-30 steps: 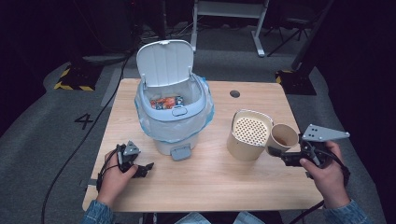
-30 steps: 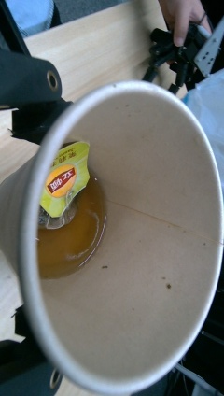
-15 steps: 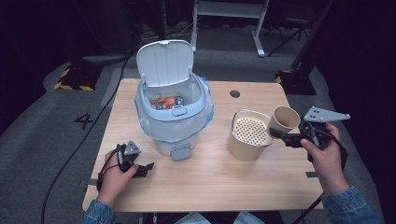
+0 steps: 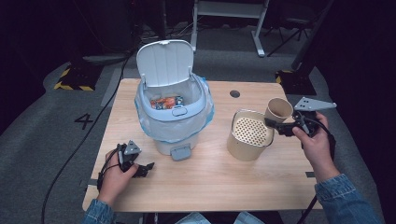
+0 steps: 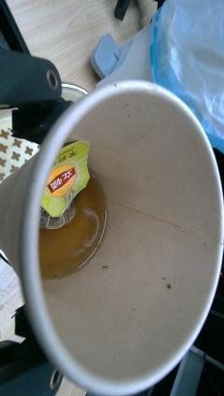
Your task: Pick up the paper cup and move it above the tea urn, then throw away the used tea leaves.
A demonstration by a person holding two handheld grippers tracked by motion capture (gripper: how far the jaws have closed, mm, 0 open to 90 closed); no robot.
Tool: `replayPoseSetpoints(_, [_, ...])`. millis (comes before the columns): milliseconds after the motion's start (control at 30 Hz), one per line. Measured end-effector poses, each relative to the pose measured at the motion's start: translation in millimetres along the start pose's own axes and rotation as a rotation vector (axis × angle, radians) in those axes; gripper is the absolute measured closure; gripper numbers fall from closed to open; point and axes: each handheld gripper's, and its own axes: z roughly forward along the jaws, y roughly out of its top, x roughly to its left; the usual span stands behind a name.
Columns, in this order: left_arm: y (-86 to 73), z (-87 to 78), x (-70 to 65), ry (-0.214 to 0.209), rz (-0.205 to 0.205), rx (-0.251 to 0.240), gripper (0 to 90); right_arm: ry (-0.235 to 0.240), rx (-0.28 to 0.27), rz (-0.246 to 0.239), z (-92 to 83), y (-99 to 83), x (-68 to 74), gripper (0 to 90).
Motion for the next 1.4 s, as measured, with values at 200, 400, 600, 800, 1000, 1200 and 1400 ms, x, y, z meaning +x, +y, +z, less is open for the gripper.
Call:
replayPoseSetpoints(200, [0.1, 0.4, -0.5, 0.007, -0.001, -0.002, 8.9, -0.017, 0.013, -0.053, 10.0, 1.0, -2.4, 30.3])
replayPoseSetpoints(400, [0.0, 0.1, -0.3, 0.003, -0.001, -0.001, 9.0, -0.063, 0.032, -0.154, 11.3, 3.6, -2.6, 30.3])
replayPoseSetpoints(600, [0.4, 0.7, -0.4, 0.008, -0.004, -0.003, 9.0, -0.149, 0.068, -0.365, 15.3, 3.8, 5.1, 30.3])
replayPoseSetpoints(800, [0.1, 0.4, -0.8, 0.011, -0.005, -0.003, 9.2, -0.187, 0.073, -0.499, 17.6, 3.9, 9.3, 30.3])
replayPoseSetpoints(1000, [0.0, 0.4, -0.8, 0.011, -0.005, -0.004, 9.2, -0.266, 0.131, -0.693, 19.8, 3.5, 15.6, 30.4])
replayPoseSetpoints(1200, [0.1, 0.4, -0.7, 0.011, -0.004, -0.003, 9.2, -0.333, 0.183, -0.860, 21.9, 2.8, 20.4, 30.4])
replayPoseSetpoints(1400, [0.1, 0.4, -0.7, 0.010, -0.005, -0.003, 9.2, -0.416, 0.244, -1.026, 24.5, 3.3, 27.4, 30.5])
